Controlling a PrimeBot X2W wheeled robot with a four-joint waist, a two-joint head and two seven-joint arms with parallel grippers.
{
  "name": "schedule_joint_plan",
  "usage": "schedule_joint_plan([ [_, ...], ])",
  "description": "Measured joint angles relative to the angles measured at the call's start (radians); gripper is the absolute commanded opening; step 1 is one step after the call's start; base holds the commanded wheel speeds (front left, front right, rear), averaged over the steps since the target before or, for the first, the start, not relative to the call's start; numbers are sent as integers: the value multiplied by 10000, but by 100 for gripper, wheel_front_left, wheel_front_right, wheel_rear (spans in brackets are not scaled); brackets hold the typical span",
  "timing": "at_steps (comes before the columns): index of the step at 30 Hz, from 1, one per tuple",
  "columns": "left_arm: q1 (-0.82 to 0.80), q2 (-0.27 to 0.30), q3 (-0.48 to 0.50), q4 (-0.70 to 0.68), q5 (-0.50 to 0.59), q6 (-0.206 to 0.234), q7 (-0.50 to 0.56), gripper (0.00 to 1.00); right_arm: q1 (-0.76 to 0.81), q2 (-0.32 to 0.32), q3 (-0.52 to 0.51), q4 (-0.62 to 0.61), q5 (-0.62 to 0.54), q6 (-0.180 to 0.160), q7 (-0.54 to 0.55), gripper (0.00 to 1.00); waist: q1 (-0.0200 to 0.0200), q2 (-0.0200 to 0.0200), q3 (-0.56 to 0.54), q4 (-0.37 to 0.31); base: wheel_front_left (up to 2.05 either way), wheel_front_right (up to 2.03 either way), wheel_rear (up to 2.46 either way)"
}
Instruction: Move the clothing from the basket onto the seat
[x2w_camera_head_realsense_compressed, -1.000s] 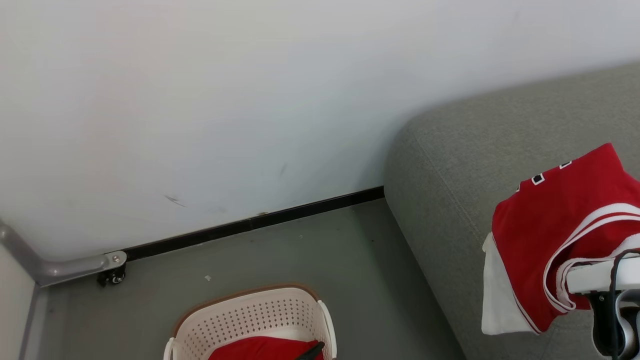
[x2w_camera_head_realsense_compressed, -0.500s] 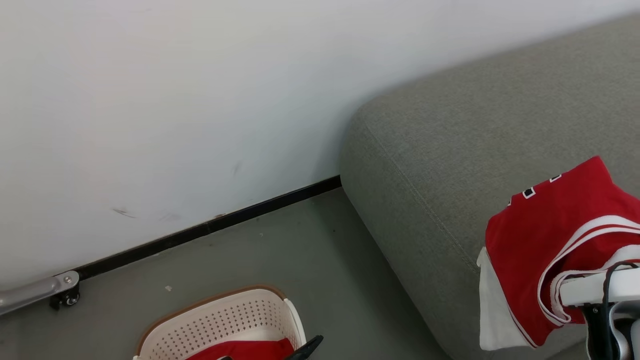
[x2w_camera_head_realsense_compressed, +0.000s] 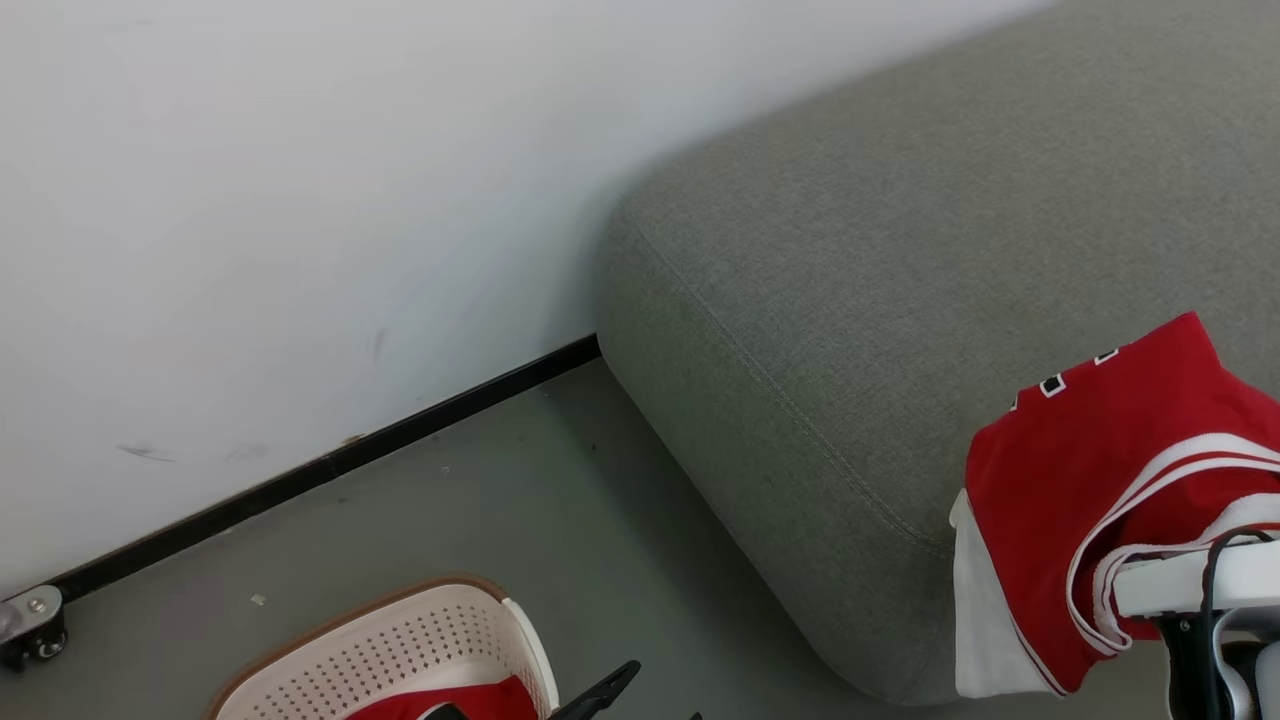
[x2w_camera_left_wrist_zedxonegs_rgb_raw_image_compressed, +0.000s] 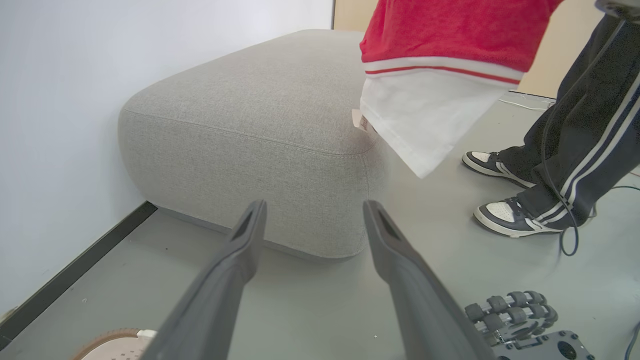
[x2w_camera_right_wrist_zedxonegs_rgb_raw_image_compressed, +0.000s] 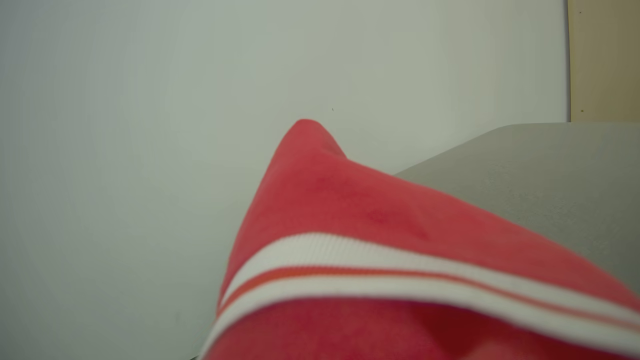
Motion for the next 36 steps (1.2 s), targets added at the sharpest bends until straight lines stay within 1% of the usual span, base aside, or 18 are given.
schedule_joint_plan([
  [4,-9,81,-6,-54,274,0,0,100,141,33,69,-8,10,0,0,0,0,0,119,-265,0,0,0],
  [10,-9,159,-2,-115,403,-2,0,100,140,56,71,2,42,0,0,0,0,1,315,-599,0,0,0],
  [18,-9,445,82,-215,616,-2,0,100,141,82,-31,36,138,0,-10,0,0,0,613,-911,0,0,0],
  [25,-9,671,90,-318,702,-4,0,100,136,90,-278,265,723,0,-17,0,0,1,929,-1084,0,0,0],
  [32,-7,926,100,-523,892,-10,0,100,46,96,-255,437,972,0,-31,0,0,0,1326,-1192,0,0,0],
  [36,39,995,439,-846,627,-10,0,100,-500,111,-209,731,1427,0,-59,0,0,0,1652,-1238,0,0,0],
])
